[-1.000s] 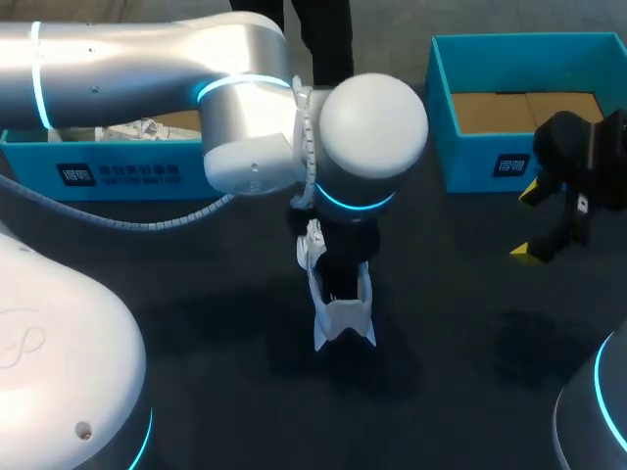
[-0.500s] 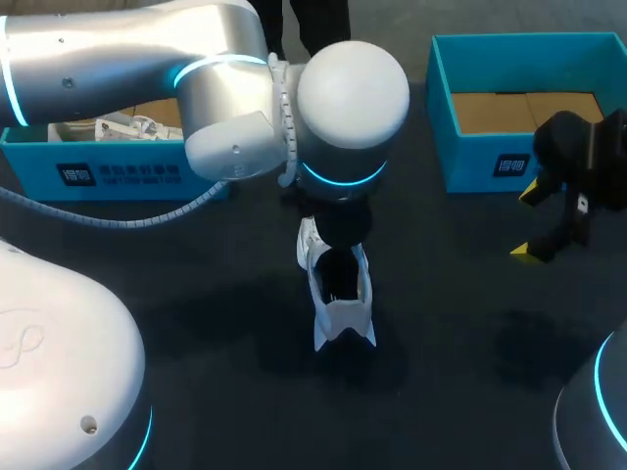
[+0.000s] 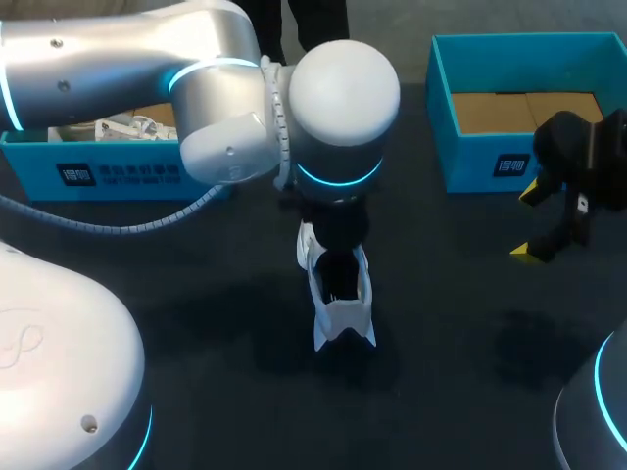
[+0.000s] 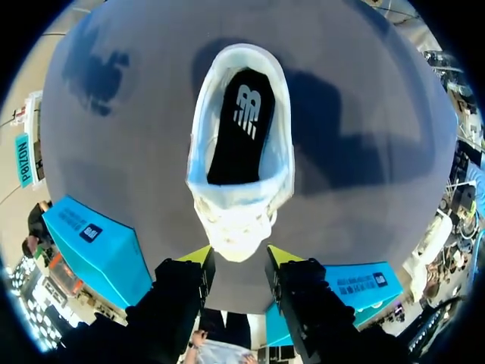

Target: Take the shoe out of the shoebox, open the shoe tongue, remove and reinsert the insole, then place the shoe into the shoebox

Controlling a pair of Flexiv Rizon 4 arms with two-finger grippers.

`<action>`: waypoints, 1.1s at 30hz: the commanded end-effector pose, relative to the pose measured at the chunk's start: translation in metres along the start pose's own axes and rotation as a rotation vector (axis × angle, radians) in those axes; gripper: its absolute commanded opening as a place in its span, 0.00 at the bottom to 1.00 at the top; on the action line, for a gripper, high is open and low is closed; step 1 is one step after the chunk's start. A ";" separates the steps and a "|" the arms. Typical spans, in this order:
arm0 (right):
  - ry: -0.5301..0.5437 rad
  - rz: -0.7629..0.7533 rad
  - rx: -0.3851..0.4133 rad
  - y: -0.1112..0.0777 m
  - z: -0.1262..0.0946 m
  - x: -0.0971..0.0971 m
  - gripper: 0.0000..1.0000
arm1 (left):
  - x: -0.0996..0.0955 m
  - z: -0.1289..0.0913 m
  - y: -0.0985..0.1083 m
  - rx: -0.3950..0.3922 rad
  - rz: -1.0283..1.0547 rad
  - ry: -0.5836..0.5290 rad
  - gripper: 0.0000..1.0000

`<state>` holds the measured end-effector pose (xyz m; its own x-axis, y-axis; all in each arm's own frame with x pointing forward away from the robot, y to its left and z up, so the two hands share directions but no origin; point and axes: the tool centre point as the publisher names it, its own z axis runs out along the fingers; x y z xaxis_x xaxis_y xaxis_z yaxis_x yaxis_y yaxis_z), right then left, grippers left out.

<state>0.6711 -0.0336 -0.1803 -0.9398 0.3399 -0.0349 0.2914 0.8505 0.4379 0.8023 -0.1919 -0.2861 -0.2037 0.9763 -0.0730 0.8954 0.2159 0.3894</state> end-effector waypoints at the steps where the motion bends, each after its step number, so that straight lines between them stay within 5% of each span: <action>1: 0.002 0.001 0.003 0.001 0.002 -0.001 1.00 | -0.001 0.012 -0.008 0.024 0.012 -0.008 0.45; 14: 0.002 0.001 0.003 0.001 0.002 -0.001 1.00 | -0.002 0.023 -0.046 0.089 0.101 0.009 0.45; 25: 0.002 0.001 0.003 0.001 0.002 -0.001 1.00 | -0.005 0.022 -0.027 0.070 0.069 0.006 0.47; 33: 0.002 0.001 0.003 0.001 0.002 -0.001 1.00 | -0.010 0.030 -0.054 0.119 0.086 0.006 0.46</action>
<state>0.6711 -0.0336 -0.1803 -0.9398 0.3399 -0.0349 0.2914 0.8505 0.4380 0.7696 -0.2084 -0.3252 -0.1241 0.9916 -0.0357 0.9492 0.1291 0.2871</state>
